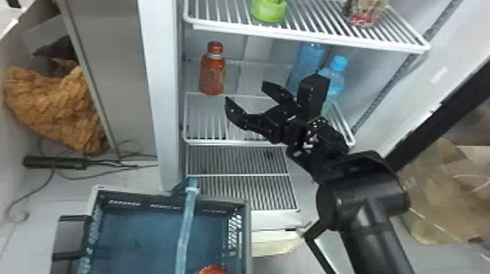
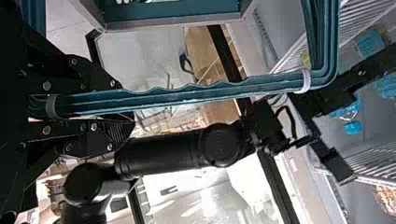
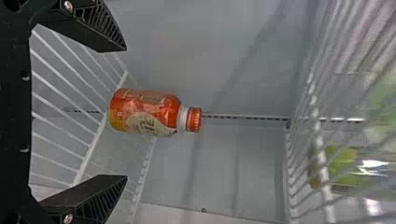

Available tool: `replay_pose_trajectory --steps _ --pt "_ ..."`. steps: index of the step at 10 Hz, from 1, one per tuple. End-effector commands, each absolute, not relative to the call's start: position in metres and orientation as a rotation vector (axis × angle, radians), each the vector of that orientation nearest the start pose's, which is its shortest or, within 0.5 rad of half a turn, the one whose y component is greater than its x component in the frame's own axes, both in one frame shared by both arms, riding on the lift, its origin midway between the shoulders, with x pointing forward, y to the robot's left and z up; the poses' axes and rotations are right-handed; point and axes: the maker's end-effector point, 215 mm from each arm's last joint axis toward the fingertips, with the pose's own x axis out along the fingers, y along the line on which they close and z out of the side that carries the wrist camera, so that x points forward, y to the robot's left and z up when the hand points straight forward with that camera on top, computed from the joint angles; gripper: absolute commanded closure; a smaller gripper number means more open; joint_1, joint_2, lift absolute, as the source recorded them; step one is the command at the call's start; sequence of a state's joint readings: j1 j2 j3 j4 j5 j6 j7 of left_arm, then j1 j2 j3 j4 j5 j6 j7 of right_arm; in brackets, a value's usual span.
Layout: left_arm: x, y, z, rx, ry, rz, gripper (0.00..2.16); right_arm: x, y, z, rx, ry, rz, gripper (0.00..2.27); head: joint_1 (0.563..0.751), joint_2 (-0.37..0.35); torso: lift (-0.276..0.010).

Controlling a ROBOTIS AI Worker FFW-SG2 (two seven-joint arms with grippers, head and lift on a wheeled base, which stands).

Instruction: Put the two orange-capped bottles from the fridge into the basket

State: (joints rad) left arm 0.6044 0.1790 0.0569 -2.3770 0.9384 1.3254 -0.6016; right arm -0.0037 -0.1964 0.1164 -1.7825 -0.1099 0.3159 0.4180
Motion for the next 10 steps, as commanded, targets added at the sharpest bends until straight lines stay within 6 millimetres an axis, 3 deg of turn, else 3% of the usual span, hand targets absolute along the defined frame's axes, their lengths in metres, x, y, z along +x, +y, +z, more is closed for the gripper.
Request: replay_pose_trajectory --steps 1,4,5,6,10 --pt "0.181 -0.005 -0.345 -0.869 0.938 -1.151 1.2 0.577 -0.117 -0.341 -0.07 0.144 0.558 0.05 0.695 -0.204 -0.235" --pt "0.182 -0.009 -0.347 -0.865 0.943 -1.16 1.2 0.599 -0.116 -0.345 -0.079 0.138 0.548 0.04 0.695 -0.186 -0.235" --pt "0.182 -0.009 -0.346 -0.863 0.941 -1.161 1.2 0.609 -0.113 -0.344 -0.079 0.121 0.551 0.04 0.695 -0.185 -0.235" --pt "0.182 -0.009 -0.346 -0.864 0.942 -1.163 1.2 0.616 -0.098 -0.342 -0.044 0.092 0.582 0.04 0.695 -0.181 -0.235" --pt "0.183 -0.011 -0.345 -0.874 0.938 -1.167 1.2 0.639 -0.09 -0.351 -0.063 0.079 0.577 0.04 0.695 -0.145 -0.235"
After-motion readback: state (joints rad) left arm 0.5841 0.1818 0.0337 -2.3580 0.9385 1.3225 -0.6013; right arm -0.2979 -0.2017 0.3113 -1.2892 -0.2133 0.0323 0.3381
